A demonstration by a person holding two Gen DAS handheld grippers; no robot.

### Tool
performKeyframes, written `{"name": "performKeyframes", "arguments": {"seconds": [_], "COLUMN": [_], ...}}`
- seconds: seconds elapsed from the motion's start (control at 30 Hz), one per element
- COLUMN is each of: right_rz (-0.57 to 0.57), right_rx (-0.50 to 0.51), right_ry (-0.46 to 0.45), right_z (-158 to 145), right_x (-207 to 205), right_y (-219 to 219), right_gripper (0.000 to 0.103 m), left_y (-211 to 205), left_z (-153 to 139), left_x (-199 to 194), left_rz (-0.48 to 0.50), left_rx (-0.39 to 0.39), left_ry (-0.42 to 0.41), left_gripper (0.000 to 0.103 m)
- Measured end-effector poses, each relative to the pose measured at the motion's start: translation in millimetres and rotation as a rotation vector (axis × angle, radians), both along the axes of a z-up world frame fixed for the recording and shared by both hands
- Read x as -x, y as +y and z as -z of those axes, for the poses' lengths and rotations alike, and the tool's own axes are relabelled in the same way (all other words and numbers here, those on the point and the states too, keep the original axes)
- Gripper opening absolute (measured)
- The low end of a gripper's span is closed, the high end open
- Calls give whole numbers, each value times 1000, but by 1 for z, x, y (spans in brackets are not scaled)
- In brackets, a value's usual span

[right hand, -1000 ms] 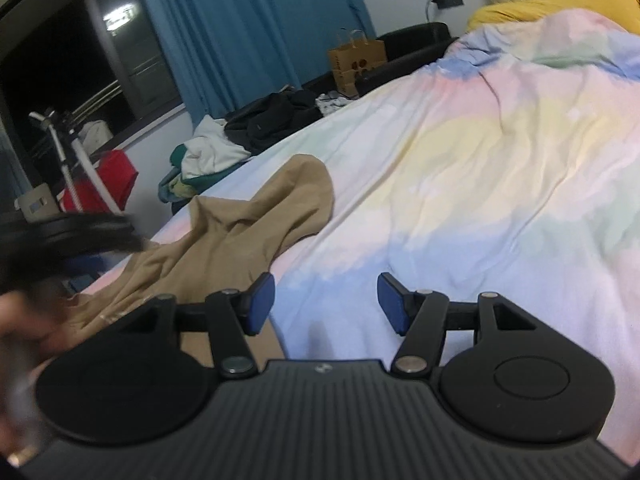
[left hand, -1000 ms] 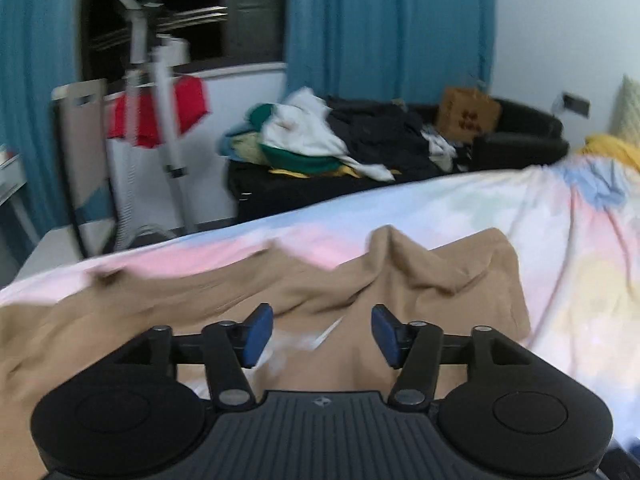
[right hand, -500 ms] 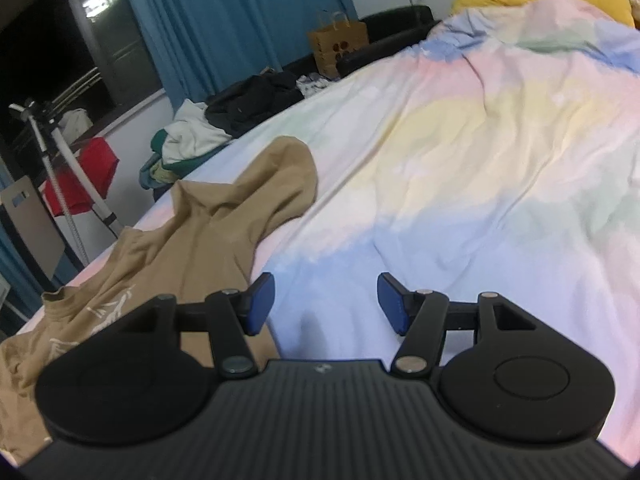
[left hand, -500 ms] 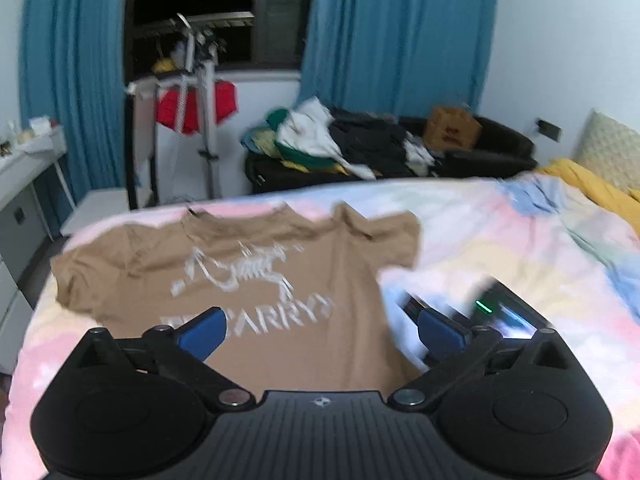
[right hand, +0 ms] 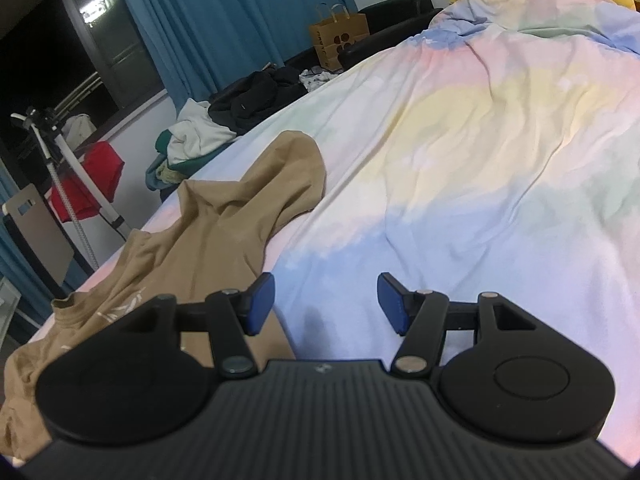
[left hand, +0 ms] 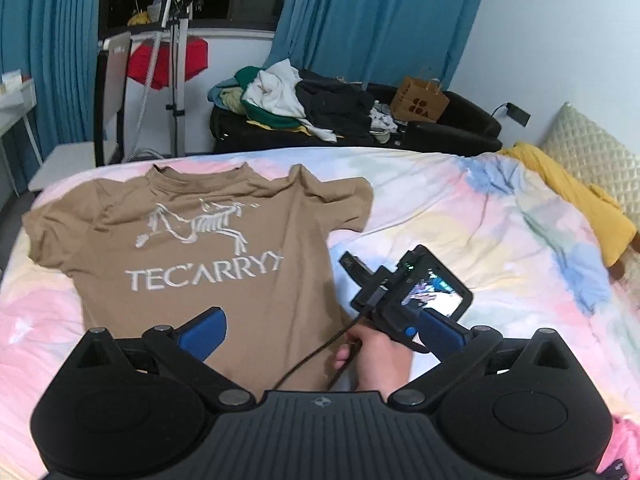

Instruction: Fold clothes

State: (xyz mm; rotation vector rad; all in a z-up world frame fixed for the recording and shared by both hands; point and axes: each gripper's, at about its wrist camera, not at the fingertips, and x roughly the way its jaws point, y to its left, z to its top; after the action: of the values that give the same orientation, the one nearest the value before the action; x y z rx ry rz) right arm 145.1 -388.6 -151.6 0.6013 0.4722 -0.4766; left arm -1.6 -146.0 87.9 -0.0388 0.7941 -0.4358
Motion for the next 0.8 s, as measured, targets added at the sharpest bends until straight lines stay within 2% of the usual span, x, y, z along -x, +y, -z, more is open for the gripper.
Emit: {"name": "performKeyframes", "arguments": {"seconds": [0.1, 0.3, 0.8], "right_rz": [6, 18, 9], "right_rx": [-10, -24, -26], "right_ry": [-5, -7, -2], "right_z": [-1, -1, 0], "right_x": [1, 3, 3], "right_y": [-2, -5, -2], "right_gripper": [60, 60, 60], "left_y": [-2, -10, 3], "left_z": [-2, -7, -10], "left_x": [-3, 3, -4], "left_rz": [8, 40, -4], "left_rx": [30, 34, 35], "left_ry": [11, -17, -20], "left_gripper": [103, 103, 103]}}
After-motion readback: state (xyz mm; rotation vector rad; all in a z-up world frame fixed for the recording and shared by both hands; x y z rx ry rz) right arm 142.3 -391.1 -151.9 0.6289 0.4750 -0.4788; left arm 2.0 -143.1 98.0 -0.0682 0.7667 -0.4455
